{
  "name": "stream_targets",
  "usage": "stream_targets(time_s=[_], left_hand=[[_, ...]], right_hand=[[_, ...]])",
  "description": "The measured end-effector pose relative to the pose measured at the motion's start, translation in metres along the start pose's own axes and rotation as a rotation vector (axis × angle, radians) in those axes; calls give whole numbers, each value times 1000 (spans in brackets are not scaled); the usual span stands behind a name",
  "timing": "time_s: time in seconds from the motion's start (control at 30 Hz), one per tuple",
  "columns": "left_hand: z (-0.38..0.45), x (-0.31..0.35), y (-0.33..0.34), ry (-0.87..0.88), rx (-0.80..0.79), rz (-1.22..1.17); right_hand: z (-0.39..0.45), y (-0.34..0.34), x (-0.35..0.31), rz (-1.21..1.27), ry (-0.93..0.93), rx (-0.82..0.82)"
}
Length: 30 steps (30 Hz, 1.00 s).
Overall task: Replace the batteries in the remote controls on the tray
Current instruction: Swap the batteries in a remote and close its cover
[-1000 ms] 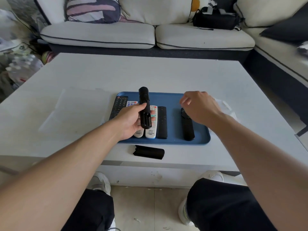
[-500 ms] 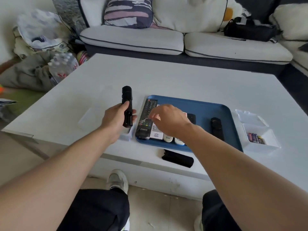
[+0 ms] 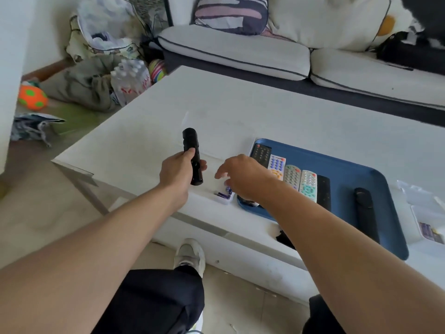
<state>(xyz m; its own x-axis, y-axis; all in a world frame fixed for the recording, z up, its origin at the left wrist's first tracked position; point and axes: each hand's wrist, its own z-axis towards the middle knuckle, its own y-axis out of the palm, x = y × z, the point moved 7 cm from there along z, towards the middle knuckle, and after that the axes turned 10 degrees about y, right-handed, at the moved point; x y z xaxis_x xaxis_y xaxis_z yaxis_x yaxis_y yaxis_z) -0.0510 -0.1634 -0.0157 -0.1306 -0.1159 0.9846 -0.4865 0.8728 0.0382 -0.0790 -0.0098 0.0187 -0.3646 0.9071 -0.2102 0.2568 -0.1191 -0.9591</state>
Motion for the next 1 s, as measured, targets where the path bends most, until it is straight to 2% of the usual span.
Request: stream_targets(time_s=[0.33, 0.7, 0.87, 1.0], left_hand=[[0, -5, -6, 13, -60, -29], [1, -1, -4, 23, -79, -20], [3, -1, -4, 24, -76, -8], [6, -2, -1, -4, -51, -64]], right_hand=[[12, 26, -25, -182, -51, -154], [23, 29, -21, -169, -35, -192], [24, 33, -25, -252, -58, -270], [21, 27, -26, -216, -77, -295]])
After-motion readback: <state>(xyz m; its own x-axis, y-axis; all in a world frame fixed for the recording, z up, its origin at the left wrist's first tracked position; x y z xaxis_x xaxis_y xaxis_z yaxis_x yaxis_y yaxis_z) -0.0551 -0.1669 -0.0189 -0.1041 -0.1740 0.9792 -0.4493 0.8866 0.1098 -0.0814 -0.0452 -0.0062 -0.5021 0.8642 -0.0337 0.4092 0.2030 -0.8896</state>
